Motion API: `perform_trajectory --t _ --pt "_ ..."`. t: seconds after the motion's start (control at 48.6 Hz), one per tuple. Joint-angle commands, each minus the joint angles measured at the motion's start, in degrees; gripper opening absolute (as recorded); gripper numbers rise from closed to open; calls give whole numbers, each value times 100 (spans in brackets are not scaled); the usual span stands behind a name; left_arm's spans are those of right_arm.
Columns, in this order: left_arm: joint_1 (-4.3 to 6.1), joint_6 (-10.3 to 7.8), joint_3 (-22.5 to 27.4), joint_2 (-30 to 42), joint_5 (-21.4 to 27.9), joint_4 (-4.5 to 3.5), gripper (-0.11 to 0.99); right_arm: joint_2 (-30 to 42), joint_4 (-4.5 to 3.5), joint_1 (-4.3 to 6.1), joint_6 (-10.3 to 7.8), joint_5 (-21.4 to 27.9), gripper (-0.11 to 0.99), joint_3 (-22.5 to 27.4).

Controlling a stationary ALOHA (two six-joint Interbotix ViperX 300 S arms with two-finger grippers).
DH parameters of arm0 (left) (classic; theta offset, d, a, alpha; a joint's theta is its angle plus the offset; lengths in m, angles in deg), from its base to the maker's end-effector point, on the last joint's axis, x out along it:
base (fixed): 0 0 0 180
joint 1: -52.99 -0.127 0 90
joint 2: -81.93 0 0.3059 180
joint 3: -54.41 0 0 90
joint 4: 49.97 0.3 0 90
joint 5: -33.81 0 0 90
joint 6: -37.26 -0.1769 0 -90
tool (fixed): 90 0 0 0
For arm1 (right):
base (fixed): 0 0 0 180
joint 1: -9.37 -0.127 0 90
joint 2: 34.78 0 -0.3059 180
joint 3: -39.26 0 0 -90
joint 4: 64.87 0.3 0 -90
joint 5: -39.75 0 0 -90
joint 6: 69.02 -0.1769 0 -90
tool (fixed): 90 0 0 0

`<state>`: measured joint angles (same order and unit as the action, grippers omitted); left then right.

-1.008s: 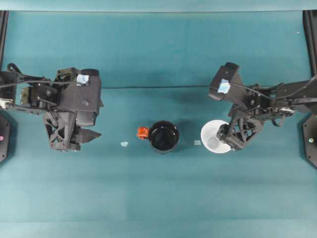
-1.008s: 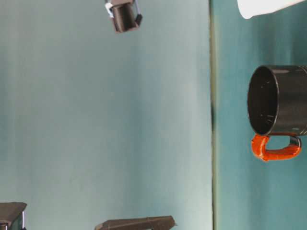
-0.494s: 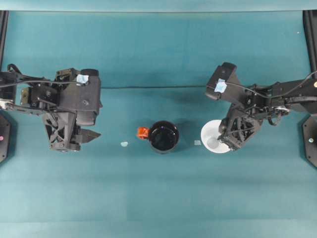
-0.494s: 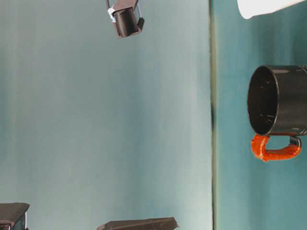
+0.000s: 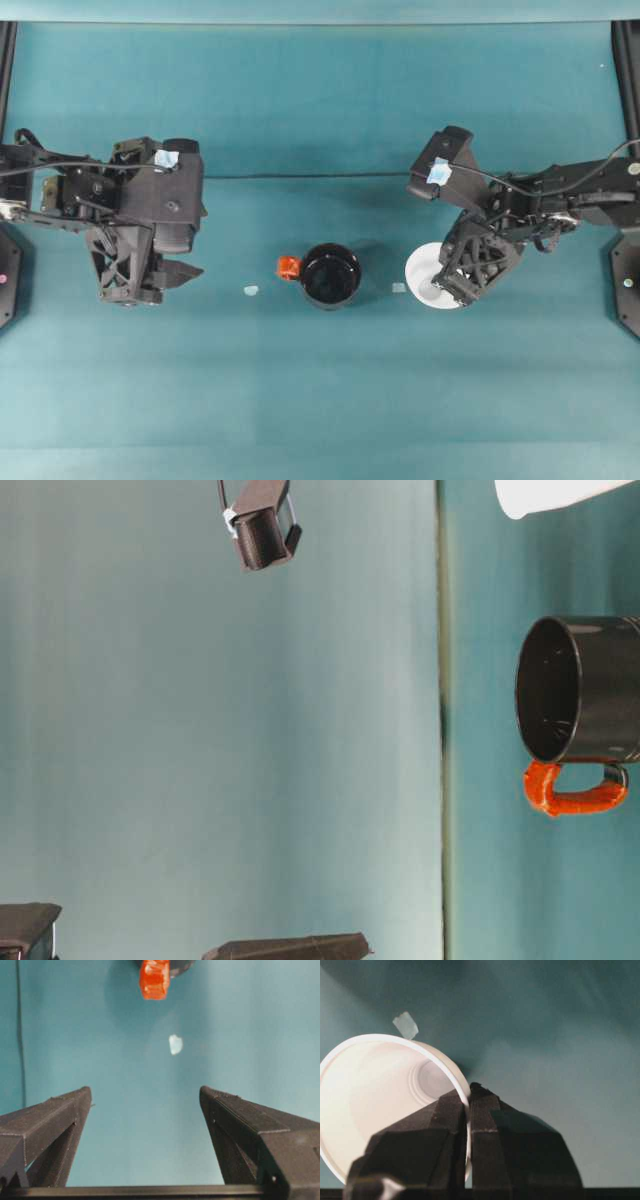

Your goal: Put the paper cup into the moved red handle cup holder.

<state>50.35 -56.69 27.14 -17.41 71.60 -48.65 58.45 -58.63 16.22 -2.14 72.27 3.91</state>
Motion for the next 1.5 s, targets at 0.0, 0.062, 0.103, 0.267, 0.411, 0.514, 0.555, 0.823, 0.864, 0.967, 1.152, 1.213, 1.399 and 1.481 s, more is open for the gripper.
perform_trajectory --t 0.0,0.062,0.103,0.267,0.411,0.514,0.555,0.823,0.864,0.967,1.152,1.213,1.399,1.481 --pt "0 0 53 -62 -26 26 95 -149 26 -35 -35 202 -11 185" --pt "0 -9 53 -70 -18 26 95 -343 9 -18 -26 571 -11 422" --pt "0 -9 53 -70 -9 18 95 -501 -26 -9 -35 817 -11 589" --pt "0 -18 26 -88 18 18 95 -1055 -220 88 -44 1749 -11 1397" --pt "0 -9 26 -88 18 26 95 -1266 -246 114 -53 2215 -11 1863" --pt "0 0 26 -88 18 18 95 -1239 -246 105 -62 2241 -11 1995" --pt "0 0 26 -88 18 26 95 -1195 -246 105 -62 2180 -11 1995" --pt "0 9 35 -88 9 18 95 -545 -255 105 -62 1564 -11 2347" --pt "0 9 35 -88 9 26 95 -352 -264 105 -44 1564 -11 2470" --pt "0 9 53 -88 9 26 95 35 -264 70 -18 1556 -11 2698" --pt "0 9 53 -88 9 26 95 633 -255 -35 26 1573 -11 3059" --pt "0 9 53 -88 9 18 95 765 -264 -70 26 1573 -11 3155" --pt "0 9 53 -88 -9 26 95 1143 -264 -114 26 1556 -11 3252" --pt "0 0 53 -88 -9 18 95 1274 -264 -123 26 1547 -11 3243"
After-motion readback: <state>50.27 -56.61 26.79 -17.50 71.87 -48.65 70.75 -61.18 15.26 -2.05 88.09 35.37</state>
